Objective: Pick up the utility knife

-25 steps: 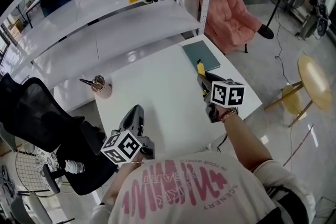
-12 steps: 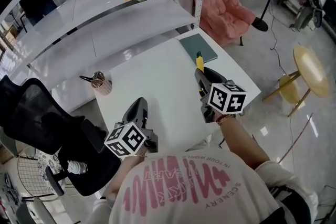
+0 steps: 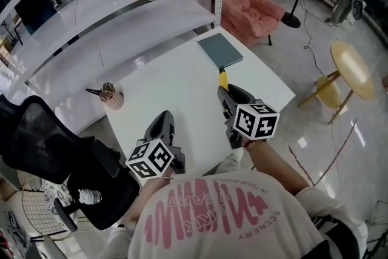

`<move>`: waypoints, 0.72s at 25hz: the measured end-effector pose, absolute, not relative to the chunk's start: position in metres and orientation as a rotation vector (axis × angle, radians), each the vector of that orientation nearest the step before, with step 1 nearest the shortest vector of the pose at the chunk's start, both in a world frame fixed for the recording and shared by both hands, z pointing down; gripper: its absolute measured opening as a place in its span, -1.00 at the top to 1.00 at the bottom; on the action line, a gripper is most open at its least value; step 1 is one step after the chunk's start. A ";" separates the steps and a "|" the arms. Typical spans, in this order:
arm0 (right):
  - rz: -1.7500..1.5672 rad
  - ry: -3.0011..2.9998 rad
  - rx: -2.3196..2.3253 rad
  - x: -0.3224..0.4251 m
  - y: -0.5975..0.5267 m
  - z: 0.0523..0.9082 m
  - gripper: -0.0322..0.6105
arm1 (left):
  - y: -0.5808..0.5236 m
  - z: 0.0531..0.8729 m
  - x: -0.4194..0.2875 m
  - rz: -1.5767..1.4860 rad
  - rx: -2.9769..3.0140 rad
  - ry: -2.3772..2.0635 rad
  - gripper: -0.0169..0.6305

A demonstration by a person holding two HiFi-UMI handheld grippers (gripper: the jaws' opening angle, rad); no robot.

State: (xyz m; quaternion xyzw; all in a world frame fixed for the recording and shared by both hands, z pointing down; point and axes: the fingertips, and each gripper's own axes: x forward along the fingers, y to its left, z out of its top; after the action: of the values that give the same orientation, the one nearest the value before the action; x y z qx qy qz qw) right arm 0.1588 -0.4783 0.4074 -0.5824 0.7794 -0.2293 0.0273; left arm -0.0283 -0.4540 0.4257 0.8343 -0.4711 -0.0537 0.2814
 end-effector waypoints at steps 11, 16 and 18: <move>-0.795 2.376 -1.801 0.165 -0.458 0.432 0.47 | -0.451 0.439 -0.005 -0.096 2.234 -1.185 0.87; -0.791 2.385 -1.824 0.172 -0.451 0.438 0.47 | -0.447 0.442 0.006 -0.082 2.246 -1.154 0.87; -0.788 2.382 -1.835 0.174 -0.452 0.439 0.47 | -0.448 0.442 0.006 -0.082 2.246 -1.150 0.87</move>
State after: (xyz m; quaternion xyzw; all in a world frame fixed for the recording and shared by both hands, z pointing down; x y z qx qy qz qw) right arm 0.1738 -0.4515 0.4388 -0.5901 0.7663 -0.2535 0.0166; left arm 0.0065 -0.4483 0.4418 0.8477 -0.4338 -0.0308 0.3036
